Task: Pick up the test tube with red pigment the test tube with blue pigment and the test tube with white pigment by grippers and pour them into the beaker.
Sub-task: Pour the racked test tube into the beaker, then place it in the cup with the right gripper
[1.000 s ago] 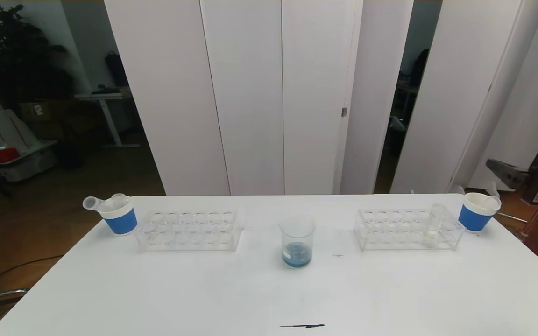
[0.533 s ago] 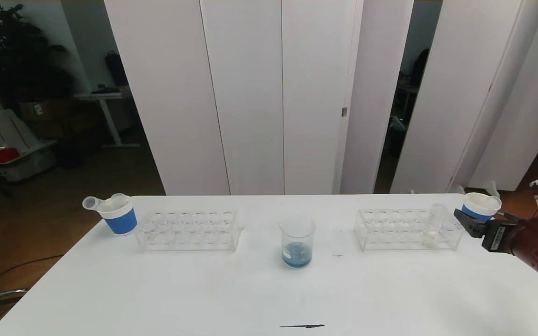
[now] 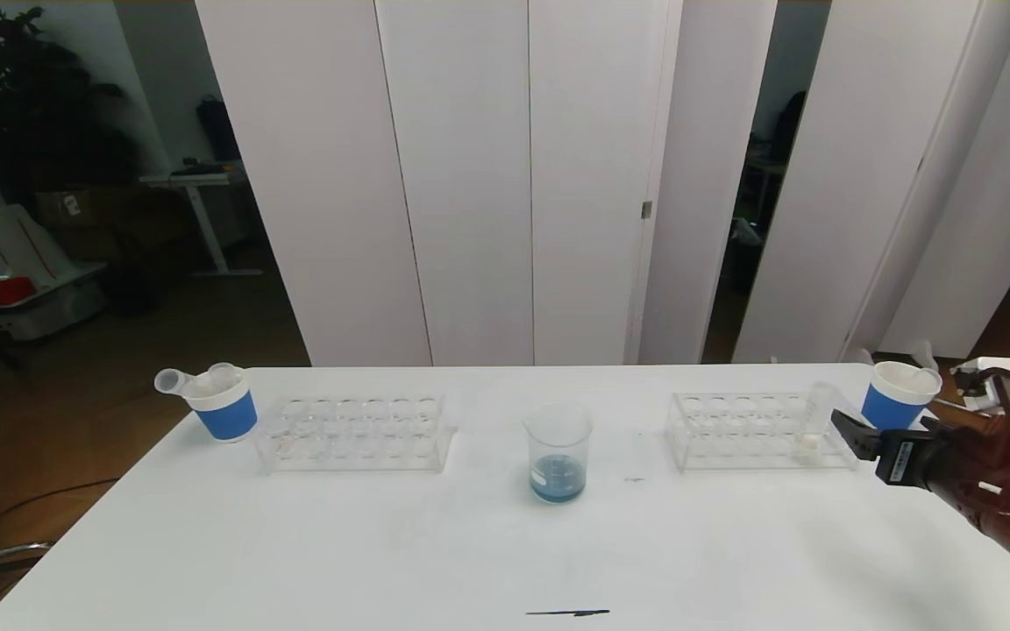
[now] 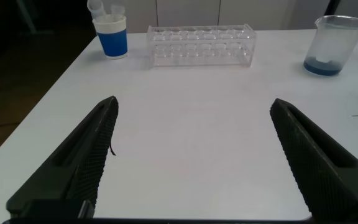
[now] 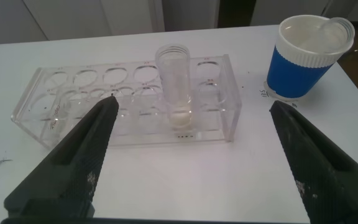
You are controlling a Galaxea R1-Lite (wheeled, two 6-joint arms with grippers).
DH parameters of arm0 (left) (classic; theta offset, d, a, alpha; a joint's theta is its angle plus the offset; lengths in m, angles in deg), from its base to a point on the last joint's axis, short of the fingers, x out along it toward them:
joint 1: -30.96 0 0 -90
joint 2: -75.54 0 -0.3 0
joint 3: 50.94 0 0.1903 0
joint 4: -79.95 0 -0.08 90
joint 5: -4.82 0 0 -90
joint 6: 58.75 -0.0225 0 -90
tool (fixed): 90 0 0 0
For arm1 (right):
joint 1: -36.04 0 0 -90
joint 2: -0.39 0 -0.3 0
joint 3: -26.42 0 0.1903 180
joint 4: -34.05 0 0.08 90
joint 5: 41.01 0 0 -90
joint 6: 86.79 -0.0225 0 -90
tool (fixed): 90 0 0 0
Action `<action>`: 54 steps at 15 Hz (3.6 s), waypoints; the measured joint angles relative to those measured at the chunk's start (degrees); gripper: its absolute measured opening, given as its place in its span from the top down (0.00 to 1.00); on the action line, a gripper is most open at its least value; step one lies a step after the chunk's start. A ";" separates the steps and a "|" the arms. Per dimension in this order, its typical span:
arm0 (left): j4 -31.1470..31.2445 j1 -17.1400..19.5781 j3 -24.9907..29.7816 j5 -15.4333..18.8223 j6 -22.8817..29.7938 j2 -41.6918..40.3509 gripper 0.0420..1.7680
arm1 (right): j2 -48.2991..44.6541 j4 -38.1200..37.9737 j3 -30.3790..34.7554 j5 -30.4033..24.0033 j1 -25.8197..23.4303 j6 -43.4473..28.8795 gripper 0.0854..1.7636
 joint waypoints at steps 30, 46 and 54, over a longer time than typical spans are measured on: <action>0.05 0.05 0.00 0.02 0.00 0.00 0.01 | 20.11 2.07 -18.27 0.09 3.24 4.73 0.71; 0.00 0.00 0.00 0.00 0.00 0.00 0.01 | 18.08 2.07 -19.16 -0.74 3.18 4.10 0.70; 0.00 0.00 0.00 0.02 0.00 0.00 0.01 | 9.67 -6.19 -25.72 -0.74 3.22 4.50 0.70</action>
